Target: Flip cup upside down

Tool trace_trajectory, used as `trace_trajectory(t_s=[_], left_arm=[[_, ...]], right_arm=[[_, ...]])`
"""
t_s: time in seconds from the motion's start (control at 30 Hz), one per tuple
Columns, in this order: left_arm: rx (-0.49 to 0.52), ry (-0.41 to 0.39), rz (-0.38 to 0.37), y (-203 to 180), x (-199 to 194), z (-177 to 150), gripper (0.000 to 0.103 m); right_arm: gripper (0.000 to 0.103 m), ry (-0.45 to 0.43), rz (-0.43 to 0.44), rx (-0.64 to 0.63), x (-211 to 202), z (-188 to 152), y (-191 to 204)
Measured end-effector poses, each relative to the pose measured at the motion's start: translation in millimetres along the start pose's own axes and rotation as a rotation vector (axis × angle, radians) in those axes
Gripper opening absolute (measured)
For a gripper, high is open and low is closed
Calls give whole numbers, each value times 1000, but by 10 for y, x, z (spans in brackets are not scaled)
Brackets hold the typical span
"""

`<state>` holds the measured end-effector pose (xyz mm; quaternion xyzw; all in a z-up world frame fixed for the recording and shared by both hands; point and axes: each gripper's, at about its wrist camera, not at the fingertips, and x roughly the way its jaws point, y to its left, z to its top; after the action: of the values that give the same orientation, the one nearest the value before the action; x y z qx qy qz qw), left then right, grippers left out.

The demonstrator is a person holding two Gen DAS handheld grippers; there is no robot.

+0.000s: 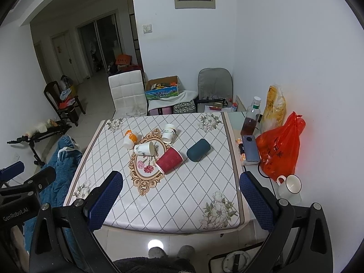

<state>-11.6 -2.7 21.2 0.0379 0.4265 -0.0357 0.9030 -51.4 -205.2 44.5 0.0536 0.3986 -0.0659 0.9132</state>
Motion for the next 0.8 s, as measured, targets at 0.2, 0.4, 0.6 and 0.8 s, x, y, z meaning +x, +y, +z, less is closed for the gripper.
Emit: trace_trajectory(t_s=[0.2, 0.4, 0.6, 0.8], left_arm=[[-2, -1, -1, -5, 0, -15, 103], [-2, -3, -2, -3, -21, -27, 103], [-2, -4, -4, 3, -28, -42, 103], [-6, 6, -4, -25, 9, -46, 103]], right_arm=[[103, -3, 2, 1, -20, -49, -13], [103, -4, 3, 2, -42, -53, -6], [103, -4, 5, 4, -78, -78, 11], [103, 2, 8, 9, -127, -104, 58]])
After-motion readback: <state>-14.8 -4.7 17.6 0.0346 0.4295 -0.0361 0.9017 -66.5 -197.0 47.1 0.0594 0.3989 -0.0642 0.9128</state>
